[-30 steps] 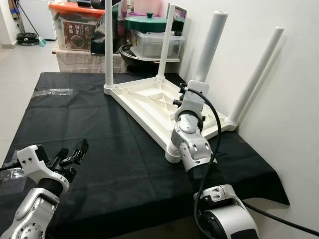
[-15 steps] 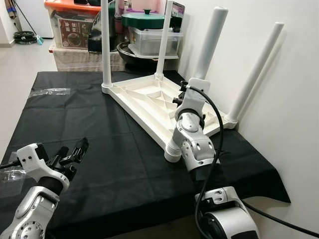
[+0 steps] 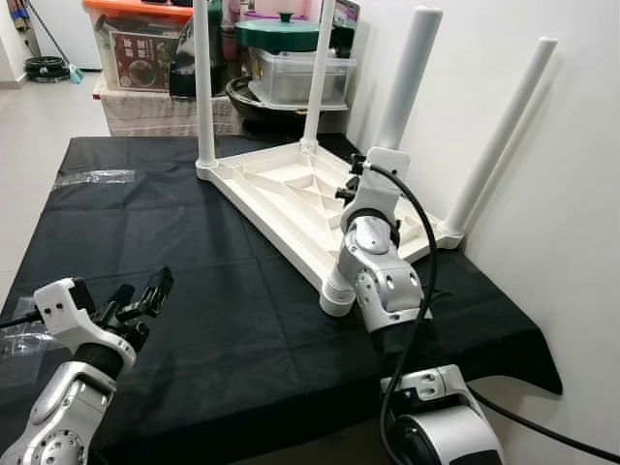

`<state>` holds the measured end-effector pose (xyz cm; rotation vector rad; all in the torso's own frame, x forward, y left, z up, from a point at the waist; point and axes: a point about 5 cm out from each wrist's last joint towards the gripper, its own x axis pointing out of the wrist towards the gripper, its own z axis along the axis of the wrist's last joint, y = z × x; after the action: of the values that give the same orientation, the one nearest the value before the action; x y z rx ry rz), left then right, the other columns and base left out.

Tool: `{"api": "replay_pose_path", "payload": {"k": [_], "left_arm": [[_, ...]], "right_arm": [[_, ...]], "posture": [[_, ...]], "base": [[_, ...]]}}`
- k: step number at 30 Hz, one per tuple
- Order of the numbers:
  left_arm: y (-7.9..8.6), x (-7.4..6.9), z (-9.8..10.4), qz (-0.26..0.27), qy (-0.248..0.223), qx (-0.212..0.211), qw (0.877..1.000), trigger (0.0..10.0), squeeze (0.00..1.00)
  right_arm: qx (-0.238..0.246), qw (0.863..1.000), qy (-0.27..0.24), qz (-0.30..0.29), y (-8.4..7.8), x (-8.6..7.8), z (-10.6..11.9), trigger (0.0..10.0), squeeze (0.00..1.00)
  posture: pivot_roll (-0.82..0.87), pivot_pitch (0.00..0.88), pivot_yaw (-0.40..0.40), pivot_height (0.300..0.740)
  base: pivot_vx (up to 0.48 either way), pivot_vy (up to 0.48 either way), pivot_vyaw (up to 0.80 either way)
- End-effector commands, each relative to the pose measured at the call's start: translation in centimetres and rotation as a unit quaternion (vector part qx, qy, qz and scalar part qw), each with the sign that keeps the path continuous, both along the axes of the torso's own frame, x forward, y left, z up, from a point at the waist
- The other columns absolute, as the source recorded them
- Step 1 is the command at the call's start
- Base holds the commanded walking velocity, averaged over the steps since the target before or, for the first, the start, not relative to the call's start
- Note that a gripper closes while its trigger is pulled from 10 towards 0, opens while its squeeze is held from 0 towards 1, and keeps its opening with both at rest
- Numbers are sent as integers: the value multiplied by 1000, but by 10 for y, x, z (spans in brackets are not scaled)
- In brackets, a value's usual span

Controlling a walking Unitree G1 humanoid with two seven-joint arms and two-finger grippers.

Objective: Building children table

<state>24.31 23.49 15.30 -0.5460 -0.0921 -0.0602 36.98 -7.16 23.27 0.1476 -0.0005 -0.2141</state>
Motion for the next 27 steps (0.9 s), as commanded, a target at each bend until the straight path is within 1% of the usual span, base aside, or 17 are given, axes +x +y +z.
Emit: {"api": "replay_pose_path", "payload": {"k": [1, 7, 8, 10, 11, 18, 20, 21, 22, 23, 24, 26, 27], "left_arm": [[-2, 1, -1, -5, 2, 5, 1000, 10000, 0], [-2, 2, -2, -7, 2, 4, 1000, 10000, 0], [-2, 2, -2, -7, 2, 4, 1000, 10000, 0], [-3, 2, -2, -8, 2, 4, 1000, 10000, 0], [-3, 2, -2, -8, 3, 5, 1000, 10000, 0], [-3, 2, -2, -9, 3, 5, 1000, 10000, 0], [-3, 2, -2, -10, 3, 6, 1000, 10000, 0], [-3, 2, -2, -10, 3, 6, 1000, 10000, 0], [-3, 2, -2, -10, 3, 6, 1000, 10000, 0], [-3, 2, -2, -10, 3, 6, 1000, 10000, 0], [-3, 2, -2, -10, 3, 6, 1000, 10000, 0], [-3, 2, -2, -10, 3, 6, 1000, 10000, 0], [-3, 2, -2, -11, 4, 6, 1000, 10000, 0]], "right_arm": [[32, 998, 58, 18, 13, -7, -27, 10000, 0], [33, 998, 56, 19, 11, -8, -26, 10000, 0], [34, 998, 53, 19, 11, -9, -25, 10000, 910], [36, 998, 50, 20, 10, -9, -23, 10000, 910], [37, 998, 47, 20, 9, -10, -22, 10000, 1000], [42, 998, 33, 24, 8, -10, -16, 10000, 1000], [41, 999, 9, 31, 6, -12, -6, 10000, 1000], [41, 999, 9, 31, 6, -12, -6, 10000, 1000], [40, 999, -6, 36, 3, -12, 2, 10000, 1000], [40, 999, -6, 36, 3, -12, 2, 10000, 1000], [34, 998, -32, 47, -4, -11, 16, 10000, 1000], [34, 998, -32, 47, -4, -11, 16, 10000, 1000], [29, 997, -41, 54, -8, -11, 20, 10000, 1000]], "posture": [[4, 0, -105, 740], [2, 0, -103, 740], [1, 0, -101, 740], [1, 0, -101, 740], [0, 0, -100, 740], [0, 0, -98, 740], [-1, 0, -96, 740], [-1, 0, -96, 740], [-1, 0, -96, 740], [-1, 0, -96, 740], [-6, 0, -91, 740], [-6, 0, -91, 740], [-8, 0, -90, 740]], "base": [[0, 0, 0], [0, 0, 0], [0, 0, 0], [0, 0, 0], [0, 0, 0], [0, 0, 0], [0, 0, 0], [0, 0, 0], [0, 0, 0], [0, 0, 0], [0, 0, 0], [0, 0, 0], [0, 0, 0]]}}
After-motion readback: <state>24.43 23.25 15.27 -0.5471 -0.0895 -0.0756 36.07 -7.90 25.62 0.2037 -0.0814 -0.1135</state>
